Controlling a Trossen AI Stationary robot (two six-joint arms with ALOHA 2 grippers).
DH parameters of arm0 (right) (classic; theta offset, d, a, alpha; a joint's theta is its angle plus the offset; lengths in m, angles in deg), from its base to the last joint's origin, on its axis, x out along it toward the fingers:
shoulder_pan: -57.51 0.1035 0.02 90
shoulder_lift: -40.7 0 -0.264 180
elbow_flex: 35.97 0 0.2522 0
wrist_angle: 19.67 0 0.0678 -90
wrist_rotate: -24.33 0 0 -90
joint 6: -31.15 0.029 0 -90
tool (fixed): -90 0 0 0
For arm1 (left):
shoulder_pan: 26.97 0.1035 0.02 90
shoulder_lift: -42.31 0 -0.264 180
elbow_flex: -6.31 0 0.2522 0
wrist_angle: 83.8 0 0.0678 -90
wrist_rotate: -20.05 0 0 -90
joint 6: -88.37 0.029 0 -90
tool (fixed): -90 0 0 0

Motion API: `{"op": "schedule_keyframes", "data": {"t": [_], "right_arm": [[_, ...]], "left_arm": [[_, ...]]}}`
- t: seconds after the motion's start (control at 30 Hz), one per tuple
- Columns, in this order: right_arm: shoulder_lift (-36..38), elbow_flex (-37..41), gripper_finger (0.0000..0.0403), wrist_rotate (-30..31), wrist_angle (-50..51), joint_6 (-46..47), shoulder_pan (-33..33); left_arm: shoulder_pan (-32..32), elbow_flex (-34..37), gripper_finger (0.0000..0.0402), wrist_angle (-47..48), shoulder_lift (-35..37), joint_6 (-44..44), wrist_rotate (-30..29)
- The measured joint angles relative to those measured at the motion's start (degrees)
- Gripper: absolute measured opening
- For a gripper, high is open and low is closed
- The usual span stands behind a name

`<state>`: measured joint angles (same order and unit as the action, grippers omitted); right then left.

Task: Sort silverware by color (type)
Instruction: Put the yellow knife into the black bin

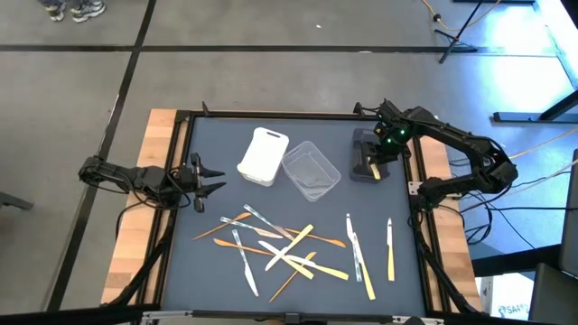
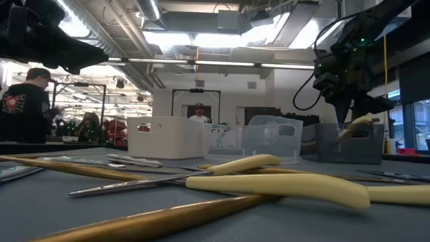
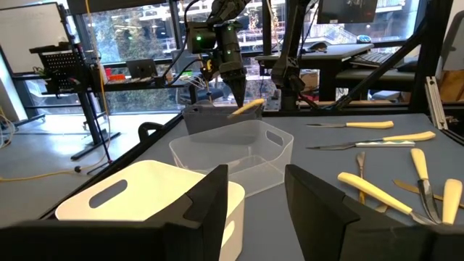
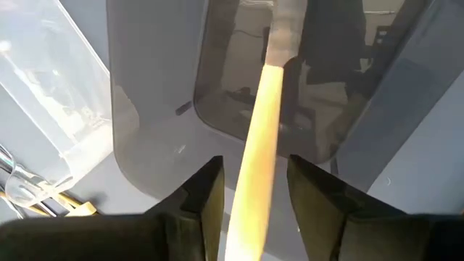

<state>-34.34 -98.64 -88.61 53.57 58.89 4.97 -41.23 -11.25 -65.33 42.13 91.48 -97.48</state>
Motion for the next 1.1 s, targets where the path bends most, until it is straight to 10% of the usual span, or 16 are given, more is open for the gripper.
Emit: {"op": "schedule_keyframes", "data": {"t": [1.1], "right_arm": [[11.3,-6.3,0.0136,0.9,8.7,2.8,0.1]], "left_arm": [[0.0,0.0,0.0132,0.0,0.0,-0.2,0.0]]}}
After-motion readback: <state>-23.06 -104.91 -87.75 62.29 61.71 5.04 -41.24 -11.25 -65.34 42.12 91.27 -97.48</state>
